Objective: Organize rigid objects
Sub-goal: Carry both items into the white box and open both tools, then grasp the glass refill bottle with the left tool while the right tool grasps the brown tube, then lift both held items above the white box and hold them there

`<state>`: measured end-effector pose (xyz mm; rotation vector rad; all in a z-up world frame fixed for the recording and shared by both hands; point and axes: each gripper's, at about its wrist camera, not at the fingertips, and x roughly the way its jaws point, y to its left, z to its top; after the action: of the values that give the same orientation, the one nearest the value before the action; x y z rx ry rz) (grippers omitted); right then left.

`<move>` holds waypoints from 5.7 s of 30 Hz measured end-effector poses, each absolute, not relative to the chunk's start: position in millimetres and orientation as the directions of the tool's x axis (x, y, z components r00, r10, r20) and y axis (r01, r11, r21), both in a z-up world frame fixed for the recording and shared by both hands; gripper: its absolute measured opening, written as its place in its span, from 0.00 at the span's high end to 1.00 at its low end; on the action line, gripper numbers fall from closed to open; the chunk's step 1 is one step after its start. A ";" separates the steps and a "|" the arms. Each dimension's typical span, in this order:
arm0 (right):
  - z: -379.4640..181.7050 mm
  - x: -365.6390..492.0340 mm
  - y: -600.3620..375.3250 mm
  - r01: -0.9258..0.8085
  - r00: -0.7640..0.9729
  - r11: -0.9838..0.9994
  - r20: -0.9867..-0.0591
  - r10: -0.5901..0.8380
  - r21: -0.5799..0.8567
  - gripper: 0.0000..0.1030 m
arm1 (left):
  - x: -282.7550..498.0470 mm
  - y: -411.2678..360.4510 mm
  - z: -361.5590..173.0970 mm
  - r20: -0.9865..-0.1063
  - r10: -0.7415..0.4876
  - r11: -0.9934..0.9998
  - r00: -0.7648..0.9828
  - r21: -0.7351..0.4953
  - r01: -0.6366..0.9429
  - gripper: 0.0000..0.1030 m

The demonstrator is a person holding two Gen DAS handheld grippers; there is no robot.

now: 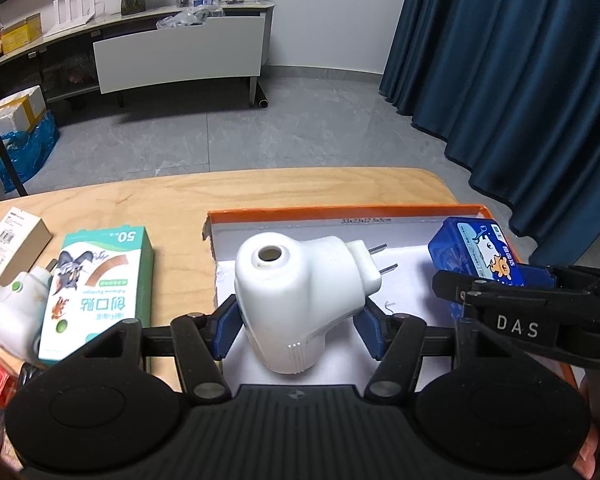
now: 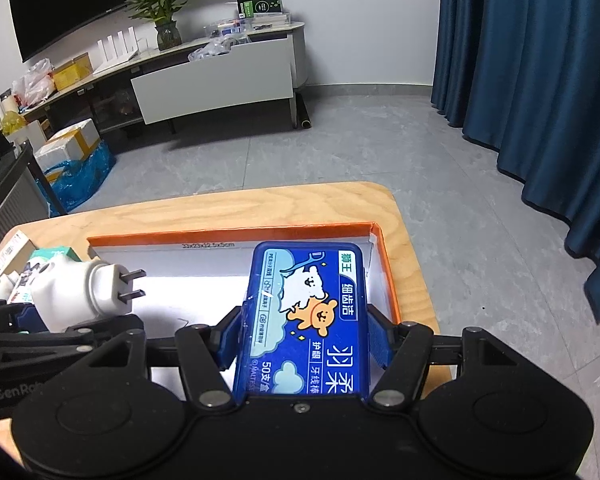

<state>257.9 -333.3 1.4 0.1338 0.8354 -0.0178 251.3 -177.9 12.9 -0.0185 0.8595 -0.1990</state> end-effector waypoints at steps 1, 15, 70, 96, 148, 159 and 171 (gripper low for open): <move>0.2 259.4 -332.0 0.068 0.671 0.992 -0.741 0.034 0.108 0.28 | 252.9 -177.7 11.7 -0.751 -0.182 0.981 0.635 -0.098 0.166 0.40; -11.3 273.6 -324.5 0.059 0.669 0.996 -0.743 0.008 0.063 0.27 | 269.6 -180.7 -1.4 -0.753 -0.185 0.980 0.631 -0.096 0.173 0.40; 40.6 133.4 -146.1 -0.259 0.648 0.943 -0.686 0.331 0.210 0.13 | 98.5 48.2 2.7 -0.706 0.115 0.974 0.699 -0.058 -0.219 0.38; -10.5 159.5 -35.5 -0.316 0.569 0.937 -0.760 0.312 0.148 0.54 | 60.9 80.8 29.7 -0.653 0.075 0.962 0.754 -0.151 -0.227 0.39; 51.7 95.2 -339.7 0.075 0.769 0.981 -0.636 0.056 0.176 0.54 | 129.5 -160.8 60.8 -0.598 -0.263 0.963 0.757 -0.111 0.247 0.39; 50.9 99.2 -336.4 0.067 0.757 0.986 -0.651 0.051 0.155 0.54 | 127.8 -161.7 59.1 -0.598 -0.262 0.963 0.757 -0.119 0.240 0.39; 51.1 103.8 -336.0 0.055 0.752 0.989 -0.658 0.049 0.136 0.54 | 127.8 -159.0 58.9 -0.594 -0.263 0.964 0.761 -0.129 0.233 0.39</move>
<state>103.8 -336.0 51.1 0.1505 0.7210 -0.0036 127.8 -159.0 58.9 -0.0479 0.6530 -0.2702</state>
